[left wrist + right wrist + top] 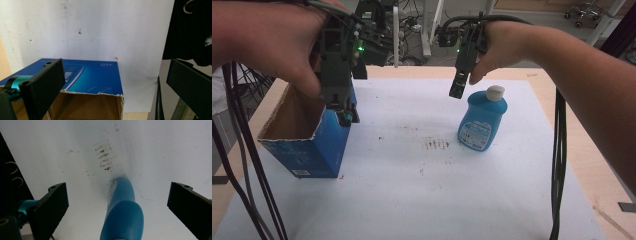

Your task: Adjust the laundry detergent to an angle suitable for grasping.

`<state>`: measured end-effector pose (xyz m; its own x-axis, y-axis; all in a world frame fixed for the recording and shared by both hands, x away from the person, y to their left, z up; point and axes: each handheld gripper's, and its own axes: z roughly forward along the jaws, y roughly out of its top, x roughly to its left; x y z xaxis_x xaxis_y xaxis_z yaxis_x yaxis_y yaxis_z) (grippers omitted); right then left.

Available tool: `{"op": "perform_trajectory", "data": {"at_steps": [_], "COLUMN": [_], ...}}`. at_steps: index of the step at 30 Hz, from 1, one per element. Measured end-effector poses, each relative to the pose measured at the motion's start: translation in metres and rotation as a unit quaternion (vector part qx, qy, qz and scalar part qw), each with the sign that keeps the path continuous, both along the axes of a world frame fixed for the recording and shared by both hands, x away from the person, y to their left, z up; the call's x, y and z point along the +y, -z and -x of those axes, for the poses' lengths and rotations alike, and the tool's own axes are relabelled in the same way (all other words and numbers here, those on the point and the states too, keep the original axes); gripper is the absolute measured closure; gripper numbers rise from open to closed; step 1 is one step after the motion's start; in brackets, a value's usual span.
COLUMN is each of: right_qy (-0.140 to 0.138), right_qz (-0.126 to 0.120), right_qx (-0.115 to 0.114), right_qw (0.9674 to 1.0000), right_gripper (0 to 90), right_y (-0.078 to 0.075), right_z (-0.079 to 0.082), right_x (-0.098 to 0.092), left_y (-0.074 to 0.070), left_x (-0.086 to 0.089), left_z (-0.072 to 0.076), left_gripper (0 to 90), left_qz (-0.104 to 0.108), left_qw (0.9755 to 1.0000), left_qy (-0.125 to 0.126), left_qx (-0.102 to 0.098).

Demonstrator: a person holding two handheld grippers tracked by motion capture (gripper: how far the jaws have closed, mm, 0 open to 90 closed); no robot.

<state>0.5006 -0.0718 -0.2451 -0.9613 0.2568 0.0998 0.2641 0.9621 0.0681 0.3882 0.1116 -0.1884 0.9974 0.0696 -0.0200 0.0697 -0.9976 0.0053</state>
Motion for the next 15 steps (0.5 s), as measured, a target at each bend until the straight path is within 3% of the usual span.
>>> {"op": "perform_trajectory", "data": {"at_steps": [15], "right_qy": [0.002], "right_qz": [0.000], "right_qx": [0.000], "right_qw": [1.0000], "right_gripper": [2.6], "right_y": [0.0008], "right_z": [0.0002], "right_x": [0.0011], "left_y": [0.0002], "left_x": [-0.0003], "left_z": [-0.0009], "left_gripper": [1.7], "left_qz": [-0.004], "left_qw": [1.0000], "left_qy": [0.002], "left_qx": [-0.001]}}
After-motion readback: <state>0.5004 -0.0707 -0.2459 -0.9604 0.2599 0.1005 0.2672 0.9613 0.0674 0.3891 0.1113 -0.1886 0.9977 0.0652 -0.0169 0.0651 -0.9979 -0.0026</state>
